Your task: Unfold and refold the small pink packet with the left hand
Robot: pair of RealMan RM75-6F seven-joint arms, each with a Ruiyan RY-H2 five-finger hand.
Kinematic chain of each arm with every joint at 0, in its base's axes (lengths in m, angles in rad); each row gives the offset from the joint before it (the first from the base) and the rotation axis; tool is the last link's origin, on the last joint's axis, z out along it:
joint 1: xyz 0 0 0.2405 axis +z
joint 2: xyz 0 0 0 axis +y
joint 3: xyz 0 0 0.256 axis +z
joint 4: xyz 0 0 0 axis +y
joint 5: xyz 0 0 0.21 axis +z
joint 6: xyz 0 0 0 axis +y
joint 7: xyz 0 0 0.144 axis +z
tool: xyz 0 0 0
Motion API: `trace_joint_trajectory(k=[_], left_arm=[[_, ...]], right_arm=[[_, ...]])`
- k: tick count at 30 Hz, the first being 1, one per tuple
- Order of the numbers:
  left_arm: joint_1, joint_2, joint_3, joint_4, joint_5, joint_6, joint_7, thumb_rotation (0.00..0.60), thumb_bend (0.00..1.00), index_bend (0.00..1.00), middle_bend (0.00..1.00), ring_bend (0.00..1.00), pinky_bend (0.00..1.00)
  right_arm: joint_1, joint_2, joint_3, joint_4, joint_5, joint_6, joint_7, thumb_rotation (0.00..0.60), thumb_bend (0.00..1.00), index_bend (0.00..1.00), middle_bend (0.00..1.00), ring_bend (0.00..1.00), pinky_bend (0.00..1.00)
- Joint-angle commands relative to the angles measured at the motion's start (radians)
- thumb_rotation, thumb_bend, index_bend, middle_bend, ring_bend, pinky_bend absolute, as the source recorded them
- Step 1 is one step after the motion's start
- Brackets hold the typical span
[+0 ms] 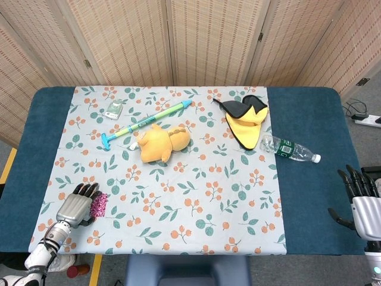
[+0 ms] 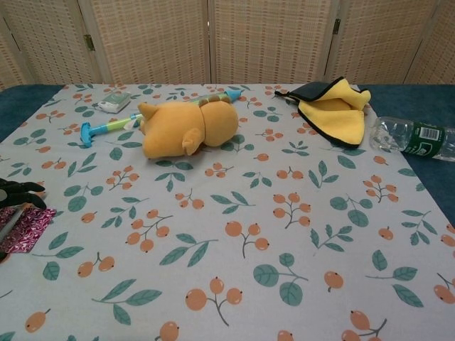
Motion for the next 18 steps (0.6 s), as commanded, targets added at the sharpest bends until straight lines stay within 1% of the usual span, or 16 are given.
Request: trace_joint_trajectory(k=[1,4,12,18], left_arm=[[0.002,0.004,0.002,-0.006,0.002,0.007,0.002,0.565,0.32,0.23,0.0,0.0,0.0],[0.007,0.014,0.005,-0.019,0.013,0.024,-0.001,0.563,0.32,0.24,0.0,0.0,0.0],[0.022,0.064,0.013,-0.064,0.066,0.087,-0.013,0.562,0.32,0.24,0.0,0.0,0.0],[0.032,0.095,0.021,-0.044,0.093,0.109,-0.027,0.566,0.32,0.24,0.0,0.0,0.0]], right_arm=[[0.0,-0.001,0.0,0.003,0.001,-0.001,0.002,0.6,0.25,0.0,0.0,0.0,0.0],[0.0,-0.001,0.001,0.004,0.001,0.0,0.004,0.6,0.25,0.0,0.0,0.0,0.0],[0.002,0.0,0.001,-0.003,-0.006,0.003,-0.002,0.6,0.25,0.0,0.0,0.0,0.0],[0.0,0.0,0.0,-0.01,-0.009,0.007,-0.007,0.6,0.25,0.0,0.0,0.0,0.0]])
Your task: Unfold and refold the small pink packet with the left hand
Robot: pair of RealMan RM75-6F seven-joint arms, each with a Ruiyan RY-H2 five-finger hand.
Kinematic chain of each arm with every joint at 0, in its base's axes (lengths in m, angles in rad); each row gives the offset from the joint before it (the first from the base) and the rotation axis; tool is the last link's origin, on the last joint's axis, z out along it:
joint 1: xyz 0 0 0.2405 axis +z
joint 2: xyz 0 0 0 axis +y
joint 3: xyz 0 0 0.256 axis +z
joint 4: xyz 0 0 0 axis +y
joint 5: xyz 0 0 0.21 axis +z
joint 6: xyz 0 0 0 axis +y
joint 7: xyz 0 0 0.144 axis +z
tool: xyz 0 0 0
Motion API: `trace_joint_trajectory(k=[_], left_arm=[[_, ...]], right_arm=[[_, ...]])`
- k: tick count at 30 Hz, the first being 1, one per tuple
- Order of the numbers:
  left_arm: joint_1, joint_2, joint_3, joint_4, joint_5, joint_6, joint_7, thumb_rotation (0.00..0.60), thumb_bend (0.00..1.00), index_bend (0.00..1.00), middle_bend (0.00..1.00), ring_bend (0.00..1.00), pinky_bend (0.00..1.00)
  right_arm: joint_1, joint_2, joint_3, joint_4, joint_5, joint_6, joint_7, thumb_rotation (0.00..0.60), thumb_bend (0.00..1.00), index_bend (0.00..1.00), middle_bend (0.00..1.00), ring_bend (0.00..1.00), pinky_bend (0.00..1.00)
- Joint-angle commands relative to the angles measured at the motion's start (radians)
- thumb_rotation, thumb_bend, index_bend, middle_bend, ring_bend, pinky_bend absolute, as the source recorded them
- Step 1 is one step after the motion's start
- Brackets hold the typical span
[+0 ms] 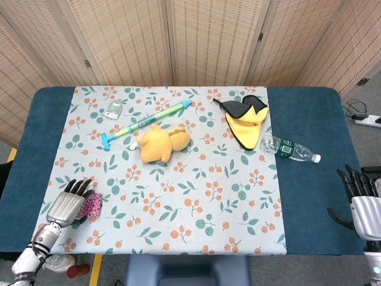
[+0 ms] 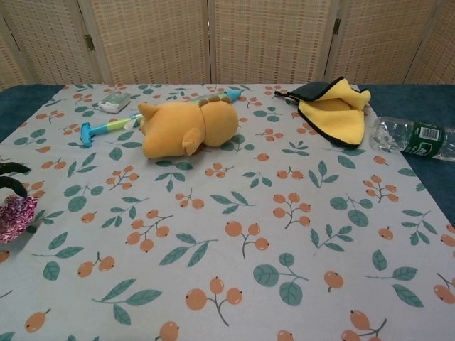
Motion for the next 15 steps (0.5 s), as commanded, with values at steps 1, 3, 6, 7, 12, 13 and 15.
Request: trace_joint_trajectory(k=[1,3,6,7,12,13,15], left_arm=[[0.006,0.01,0.004,0.017,0.008,0.006,-0.021,0.566,0.32,0.24,0.0,0.0,0.0],[0.008,0.014,0.005,0.035,0.01,0.002,-0.043,0.565,0.32,0.23,0.0,0.0,0.0],[0.01,0.014,0.008,0.066,0.01,-0.009,-0.065,0.565,0.32,0.22,0.0,0.0,0.0],[0.011,0.009,0.008,0.081,0.01,-0.012,-0.079,0.565,0.32,0.22,0.0,0.0,0.0],[0.012,-0.015,0.011,0.145,0.018,-0.031,-0.124,0.585,0.32,0.23,0.0,0.0,0.0],[0.012,-0.019,0.012,0.157,0.019,-0.034,-0.13,0.589,0.32,0.23,0.0,0.0,0.0],[0.013,-0.022,0.01,0.171,0.019,-0.037,-0.142,0.59,0.32,0.22,0.0,0.0,0.0]], right_arm=[[-0.001,-0.002,-0.002,-0.002,-0.001,-0.001,-0.002,0.6,0.25,0.0,0.0,0.0,0.0],[-0.001,-0.002,-0.003,-0.004,-0.003,0.0,-0.005,0.6,0.25,0.0,0.0,0.0,0.0],[-0.002,-0.002,-0.002,-0.008,-0.007,0.006,-0.009,0.6,0.25,0.0,0.0,0.0,0.0],[-0.002,-0.002,-0.002,-0.01,-0.009,0.008,-0.011,0.6,0.25,0.0,0.0,0.0,0.0],[-0.003,-0.004,-0.005,-0.015,-0.01,0.008,-0.017,0.6,0.25,0.0,0.0,0.0,0.0],[-0.004,-0.004,-0.005,-0.017,-0.009,0.008,-0.019,0.6,0.25,0.0,0.0,0.0,0.0],[-0.006,-0.003,-0.005,-0.021,-0.01,0.013,-0.023,0.6,0.25,0.0,0.0,0.0,0.0]])
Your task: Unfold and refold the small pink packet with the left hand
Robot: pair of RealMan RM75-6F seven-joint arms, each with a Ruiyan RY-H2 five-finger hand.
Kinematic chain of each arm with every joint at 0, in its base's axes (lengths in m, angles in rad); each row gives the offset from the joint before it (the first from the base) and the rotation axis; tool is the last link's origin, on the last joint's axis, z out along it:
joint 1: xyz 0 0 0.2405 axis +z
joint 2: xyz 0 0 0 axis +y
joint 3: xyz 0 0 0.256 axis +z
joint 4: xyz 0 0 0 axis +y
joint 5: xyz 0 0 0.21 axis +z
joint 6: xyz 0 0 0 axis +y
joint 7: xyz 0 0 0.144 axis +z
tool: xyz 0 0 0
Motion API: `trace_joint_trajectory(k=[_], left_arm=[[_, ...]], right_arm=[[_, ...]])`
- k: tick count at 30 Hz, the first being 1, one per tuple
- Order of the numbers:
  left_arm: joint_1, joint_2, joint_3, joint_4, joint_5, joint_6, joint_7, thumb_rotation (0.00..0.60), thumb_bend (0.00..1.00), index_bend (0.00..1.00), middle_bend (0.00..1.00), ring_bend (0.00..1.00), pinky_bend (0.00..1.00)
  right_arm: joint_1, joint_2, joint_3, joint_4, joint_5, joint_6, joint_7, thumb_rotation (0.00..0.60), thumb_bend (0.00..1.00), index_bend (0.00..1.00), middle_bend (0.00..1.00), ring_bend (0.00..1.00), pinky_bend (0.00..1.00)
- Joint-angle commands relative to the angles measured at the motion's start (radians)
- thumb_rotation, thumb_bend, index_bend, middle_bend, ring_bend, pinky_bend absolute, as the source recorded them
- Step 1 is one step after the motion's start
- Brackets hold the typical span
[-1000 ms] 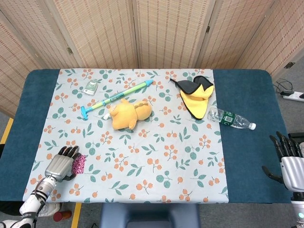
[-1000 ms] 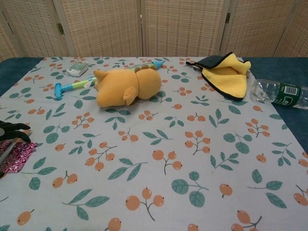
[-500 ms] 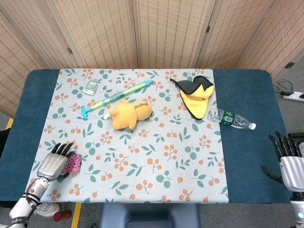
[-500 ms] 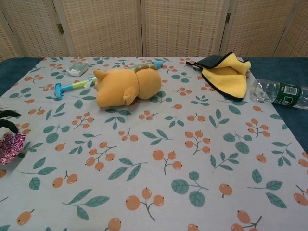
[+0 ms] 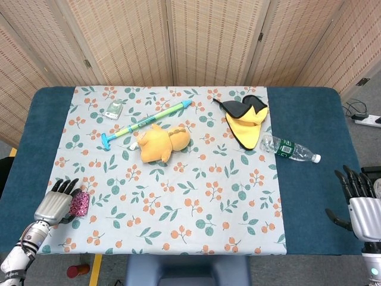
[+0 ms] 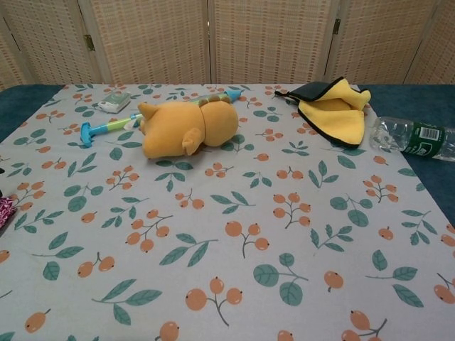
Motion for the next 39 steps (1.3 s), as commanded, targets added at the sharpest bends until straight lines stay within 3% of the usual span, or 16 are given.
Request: trace_joint_trajectory(k=[1,10,23,33,39], left_arm=[[0.002,-0.008,-0.001,0.021,0.003,-0.008,-0.021,0.591,0.32,0.22,0.0,0.0,0.0],[0.003,-0.015,-0.001,0.044,0.004,-0.024,-0.041,0.593,0.32,0.22,0.0,0.0,0.0],[0.015,-0.006,-0.013,0.024,-0.013,-0.018,-0.06,0.596,0.31,0.12,0.0,0.0,0.0],[0.118,0.045,-0.134,-0.101,-0.068,0.227,-0.275,0.6,0.33,0.12,0.0,0.0,0.0],[0.181,0.049,-0.152,-0.13,-0.063,0.339,-0.327,0.6,0.33,0.15,0.0,0.0,0.0]], right_arm=[[-0.002,0.001,0.0,-0.004,-0.001,0.005,-0.004,0.6,0.25,0.0,0.0,0.0,0.0],[-0.004,0.004,-0.001,-0.019,-0.004,0.007,-0.021,0.6,0.25,0.0,0.0,0.0,0.0],[-0.002,0.011,0.0,-0.023,-0.002,-0.001,-0.006,0.6,0.25,0.0,0.0,0.0,0.0],[0.025,0.048,-0.004,-0.012,-0.033,-0.031,0.076,0.6,0.25,0.0,0.0,0.0,0.0],[0.034,0.055,-0.006,0.003,-0.068,-0.015,0.12,0.6,0.25,0.0,0.0,0.0,0.0]])
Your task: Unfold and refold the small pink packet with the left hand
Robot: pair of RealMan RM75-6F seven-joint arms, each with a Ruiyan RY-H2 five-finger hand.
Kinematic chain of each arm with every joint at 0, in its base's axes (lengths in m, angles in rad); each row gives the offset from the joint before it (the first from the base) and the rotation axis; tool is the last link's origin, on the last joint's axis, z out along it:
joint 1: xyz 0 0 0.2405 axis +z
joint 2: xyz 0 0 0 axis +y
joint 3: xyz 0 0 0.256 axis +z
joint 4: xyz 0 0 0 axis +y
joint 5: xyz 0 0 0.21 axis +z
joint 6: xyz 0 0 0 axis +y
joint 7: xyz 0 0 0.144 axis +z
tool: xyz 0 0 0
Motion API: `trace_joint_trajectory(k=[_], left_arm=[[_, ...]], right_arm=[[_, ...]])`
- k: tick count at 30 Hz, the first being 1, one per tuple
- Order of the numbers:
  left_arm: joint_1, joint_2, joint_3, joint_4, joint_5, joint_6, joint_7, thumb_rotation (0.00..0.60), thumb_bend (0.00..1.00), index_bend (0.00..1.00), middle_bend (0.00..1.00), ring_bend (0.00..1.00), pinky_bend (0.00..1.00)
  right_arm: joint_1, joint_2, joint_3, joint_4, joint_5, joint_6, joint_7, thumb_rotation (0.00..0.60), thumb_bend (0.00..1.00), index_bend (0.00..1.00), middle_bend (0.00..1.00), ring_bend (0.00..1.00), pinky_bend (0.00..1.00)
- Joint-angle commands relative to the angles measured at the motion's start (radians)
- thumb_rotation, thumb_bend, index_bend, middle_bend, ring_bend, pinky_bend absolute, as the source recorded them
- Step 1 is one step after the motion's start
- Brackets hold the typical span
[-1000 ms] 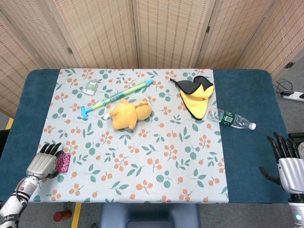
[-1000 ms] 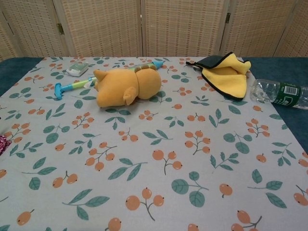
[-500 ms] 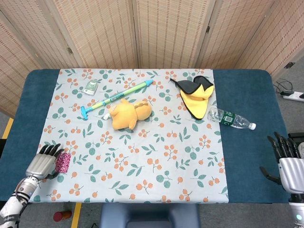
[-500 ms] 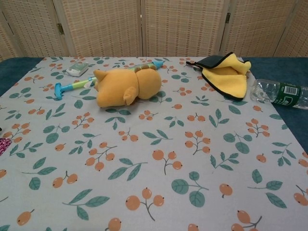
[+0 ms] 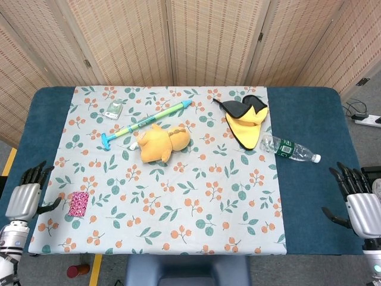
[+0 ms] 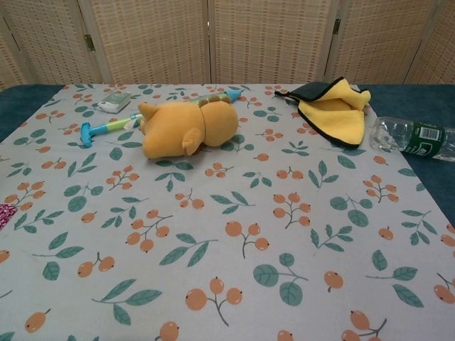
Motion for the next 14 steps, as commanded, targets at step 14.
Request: trace_joint_trajectory(k=[14], left_arm=[[0.13,-0.036,0.044,-0.087,0.128,0.222,0.114,0.6,0.33,0.17,0.0,0.0,0.0]], right_arm=[[-0.011,-0.031,-0.016,0.017,-0.023,0.037,0.035,0.6,0.25,0.0,0.0,0.0,0.0]])
